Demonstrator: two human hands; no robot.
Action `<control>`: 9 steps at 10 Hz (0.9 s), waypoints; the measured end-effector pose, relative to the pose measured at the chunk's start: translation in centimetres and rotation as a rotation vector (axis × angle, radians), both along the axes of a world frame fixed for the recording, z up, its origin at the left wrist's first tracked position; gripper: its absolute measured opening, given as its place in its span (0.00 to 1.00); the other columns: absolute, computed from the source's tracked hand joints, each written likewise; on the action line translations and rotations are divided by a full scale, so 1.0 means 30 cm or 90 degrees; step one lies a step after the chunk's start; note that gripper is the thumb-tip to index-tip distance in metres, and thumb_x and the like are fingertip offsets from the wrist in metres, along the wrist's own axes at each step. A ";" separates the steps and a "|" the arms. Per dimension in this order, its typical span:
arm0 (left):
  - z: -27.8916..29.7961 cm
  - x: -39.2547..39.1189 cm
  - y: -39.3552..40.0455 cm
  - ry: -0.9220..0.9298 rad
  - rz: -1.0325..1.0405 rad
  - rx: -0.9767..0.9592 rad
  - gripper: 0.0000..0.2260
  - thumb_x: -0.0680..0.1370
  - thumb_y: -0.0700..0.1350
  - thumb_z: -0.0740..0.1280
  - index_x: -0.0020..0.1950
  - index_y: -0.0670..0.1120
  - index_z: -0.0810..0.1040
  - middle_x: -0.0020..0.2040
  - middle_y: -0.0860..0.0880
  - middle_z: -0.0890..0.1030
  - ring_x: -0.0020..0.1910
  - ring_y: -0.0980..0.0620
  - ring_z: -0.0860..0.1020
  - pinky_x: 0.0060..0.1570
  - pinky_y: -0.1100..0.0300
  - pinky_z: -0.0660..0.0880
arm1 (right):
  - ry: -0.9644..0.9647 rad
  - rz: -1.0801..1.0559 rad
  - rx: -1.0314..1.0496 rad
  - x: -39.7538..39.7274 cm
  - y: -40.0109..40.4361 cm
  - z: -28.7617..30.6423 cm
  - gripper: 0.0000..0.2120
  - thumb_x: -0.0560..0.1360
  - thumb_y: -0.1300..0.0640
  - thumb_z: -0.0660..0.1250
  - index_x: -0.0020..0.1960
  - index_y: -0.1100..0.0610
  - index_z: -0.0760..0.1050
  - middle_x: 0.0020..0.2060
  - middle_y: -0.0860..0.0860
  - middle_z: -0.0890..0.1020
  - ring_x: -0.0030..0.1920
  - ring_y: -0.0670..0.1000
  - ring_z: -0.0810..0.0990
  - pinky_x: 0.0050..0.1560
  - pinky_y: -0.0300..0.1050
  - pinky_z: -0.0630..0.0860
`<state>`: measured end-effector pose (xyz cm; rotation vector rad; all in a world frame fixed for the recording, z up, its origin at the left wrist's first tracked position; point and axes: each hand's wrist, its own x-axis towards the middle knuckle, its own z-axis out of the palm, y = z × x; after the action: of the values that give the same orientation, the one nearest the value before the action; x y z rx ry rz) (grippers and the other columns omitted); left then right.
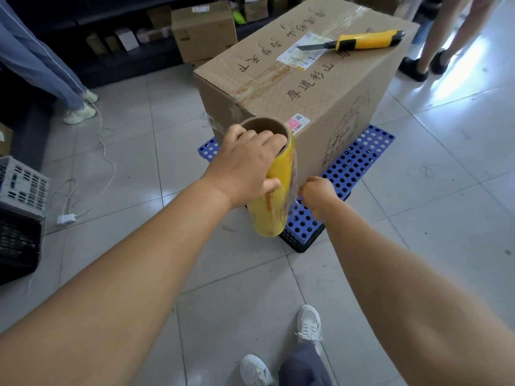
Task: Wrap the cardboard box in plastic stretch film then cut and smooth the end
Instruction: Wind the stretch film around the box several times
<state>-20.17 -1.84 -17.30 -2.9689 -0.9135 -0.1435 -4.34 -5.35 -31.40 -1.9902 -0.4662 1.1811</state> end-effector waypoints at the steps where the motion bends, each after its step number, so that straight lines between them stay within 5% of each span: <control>1: 0.006 -0.003 0.008 0.029 -0.017 0.020 0.26 0.72 0.59 0.66 0.64 0.48 0.65 0.52 0.48 0.80 0.54 0.44 0.76 0.61 0.52 0.60 | 0.119 -0.053 -0.033 -0.034 -0.034 -0.015 0.16 0.78 0.67 0.55 0.65 0.66 0.69 0.55 0.61 0.74 0.52 0.56 0.78 0.50 0.46 0.77; 2: 0.012 -0.012 0.021 0.048 -0.032 0.031 0.27 0.72 0.60 0.65 0.66 0.47 0.65 0.49 0.47 0.82 0.51 0.43 0.77 0.60 0.53 0.62 | 0.212 -0.074 -0.023 -0.034 0.015 -0.069 0.09 0.78 0.68 0.54 0.44 0.59 0.69 0.43 0.54 0.73 0.39 0.51 0.74 0.38 0.41 0.73; 4: 0.026 -0.050 0.053 0.133 -0.074 0.027 0.34 0.69 0.60 0.69 0.69 0.49 0.61 0.50 0.48 0.80 0.55 0.46 0.75 0.69 0.54 0.53 | 0.322 -0.134 0.032 -0.036 0.027 -0.067 0.19 0.75 0.75 0.50 0.61 0.66 0.71 0.37 0.53 0.69 0.31 0.49 0.64 0.22 0.36 0.66; 5: 0.040 -0.054 0.072 0.179 -0.084 0.028 0.31 0.71 0.58 0.68 0.69 0.51 0.61 0.54 0.49 0.80 0.58 0.47 0.74 0.71 0.52 0.48 | 0.391 -0.186 0.063 -0.058 0.036 -0.035 0.09 0.78 0.67 0.55 0.51 0.63 0.74 0.32 0.51 0.67 0.30 0.48 0.64 0.28 0.41 0.66; 6: 0.049 -0.041 0.083 0.196 -0.085 0.025 0.27 0.72 0.58 0.66 0.67 0.50 0.62 0.54 0.49 0.81 0.56 0.46 0.75 0.67 0.55 0.58 | 0.461 -0.231 0.090 -0.078 0.049 0.012 0.11 0.80 0.56 0.55 0.42 0.56 0.73 0.37 0.52 0.72 0.38 0.50 0.71 0.38 0.47 0.70; 7: 0.044 -0.029 0.075 0.196 -0.067 0.035 0.24 0.73 0.58 0.64 0.64 0.48 0.64 0.52 0.49 0.80 0.52 0.43 0.74 0.53 0.54 0.69 | 0.487 -0.265 0.106 -0.094 0.055 0.021 0.14 0.81 0.50 0.54 0.44 0.55 0.73 0.41 0.53 0.75 0.42 0.52 0.74 0.46 0.50 0.72; 8: 0.047 -0.025 0.084 0.182 -0.058 0.054 0.22 0.74 0.57 0.63 0.62 0.47 0.65 0.51 0.47 0.80 0.51 0.41 0.75 0.44 0.54 0.69 | 0.485 -0.300 0.129 -0.108 0.056 0.019 0.15 0.81 0.52 0.54 0.41 0.57 0.73 0.35 0.53 0.76 0.35 0.51 0.73 0.34 0.43 0.69; 9: 0.048 -0.016 0.106 0.189 -0.067 0.074 0.20 0.75 0.55 0.63 0.61 0.46 0.66 0.52 0.46 0.80 0.52 0.41 0.76 0.42 0.56 0.63 | 0.469 -0.329 0.132 -0.121 0.065 0.011 0.15 0.80 0.51 0.55 0.41 0.57 0.74 0.36 0.53 0.78 0.34 0.50 0.74 0.33 0.41 0.68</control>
<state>-20.66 1.34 -15.84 -2.8256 -0.6884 0.2275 -7.96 -3.39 -31.07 -1.2541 0.2772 1.3412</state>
